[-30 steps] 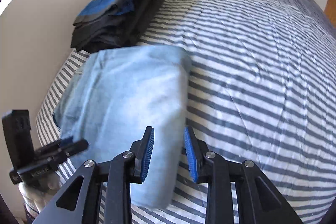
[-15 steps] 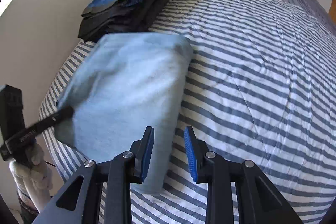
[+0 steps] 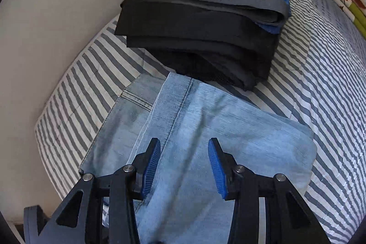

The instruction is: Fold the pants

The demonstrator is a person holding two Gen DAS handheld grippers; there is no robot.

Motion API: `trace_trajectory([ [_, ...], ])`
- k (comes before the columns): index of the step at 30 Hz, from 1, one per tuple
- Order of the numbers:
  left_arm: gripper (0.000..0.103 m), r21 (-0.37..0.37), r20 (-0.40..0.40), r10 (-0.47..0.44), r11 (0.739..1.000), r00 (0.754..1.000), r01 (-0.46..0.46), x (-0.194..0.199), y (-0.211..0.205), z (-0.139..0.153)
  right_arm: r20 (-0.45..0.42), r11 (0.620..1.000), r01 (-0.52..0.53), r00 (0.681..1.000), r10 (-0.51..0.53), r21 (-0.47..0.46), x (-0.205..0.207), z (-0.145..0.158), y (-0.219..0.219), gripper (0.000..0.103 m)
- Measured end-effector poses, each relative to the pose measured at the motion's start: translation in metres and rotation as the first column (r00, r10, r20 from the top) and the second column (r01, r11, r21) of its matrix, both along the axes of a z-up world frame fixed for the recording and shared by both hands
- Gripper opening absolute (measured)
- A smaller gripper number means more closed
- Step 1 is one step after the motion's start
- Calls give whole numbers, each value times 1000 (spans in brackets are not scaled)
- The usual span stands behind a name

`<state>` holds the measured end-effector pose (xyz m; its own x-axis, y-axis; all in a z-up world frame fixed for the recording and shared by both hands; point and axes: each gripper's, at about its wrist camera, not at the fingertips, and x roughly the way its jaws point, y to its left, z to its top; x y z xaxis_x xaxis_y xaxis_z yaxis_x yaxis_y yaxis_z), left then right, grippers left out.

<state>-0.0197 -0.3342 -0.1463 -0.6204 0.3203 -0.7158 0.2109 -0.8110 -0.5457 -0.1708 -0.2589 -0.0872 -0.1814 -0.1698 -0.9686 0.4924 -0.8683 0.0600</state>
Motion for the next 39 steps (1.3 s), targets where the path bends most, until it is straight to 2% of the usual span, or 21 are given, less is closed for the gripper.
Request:
trace_trajectory([
  [2,13,0,-7,-5,1000,1000,5,2,-1,0,-30,994,-6,999,9,111,-1,-11,-12,40],
  [4,10,14,-16,-7,1000,1000,7,4,-4,2,-35,987,2,999,4,160,-3,-18,-15,39],
  [7,9,29,-50,-4,1000,999,5,9,-9,11,-6,993,40,999,-40,107,-6,-16,-6,15],
  [10,9,37,-99,9,999,995,-6,22,-18,25,6,996,85,996,-85,40,-4,0,6,7],
  [14,8,84,-122,82,994,989,-72,43,-48,28,-20,999,49,999,-49,-22,6,31,-6,6],
  [16,8,100,-112,128,988,985,-117,52,-64,23,-26,999,34,999,-35,-27,8,36,-21,6],
  [21,7,112,-92,214,973,972,-204,70,-98,17,0,999,11,1000,-11,-34,3,14,-69,6],
  [26,8,146,-22,256,957,966,-250,63,-131,-5,-4,1000,17,1000,-17,-1,-8,-13,-95,6],
  [27,8,137,-16,255,958,967,-250,62,-131,-7,-4,1000,14,1000,-14,5,-9,-18,-98,7],
  [30,14,60,-16,253,966,967,-252,59,-120,-3,17,999,-38,999,38,-19,-11,-26,-101,17],
  [33,21,33,-14,301,953,953,-301,62,-120,5,49,984,-59,996,68,-166,-9,0,-85,19],
  [35,21,22,-75,330,944,941,-330,70,-124,19,-5,968,-89,996,91,-235,-1,31,-64,25],
  [37,21,9,-147,307,951,940,-309,73,-117,36,-63,945,-138,990,125,-296,13,60,-33,27],
  [39,21,24,-184,259,966,948,-259,66,-103,46,-145,949,-149,983,112,-277,27,77,5,28],
])
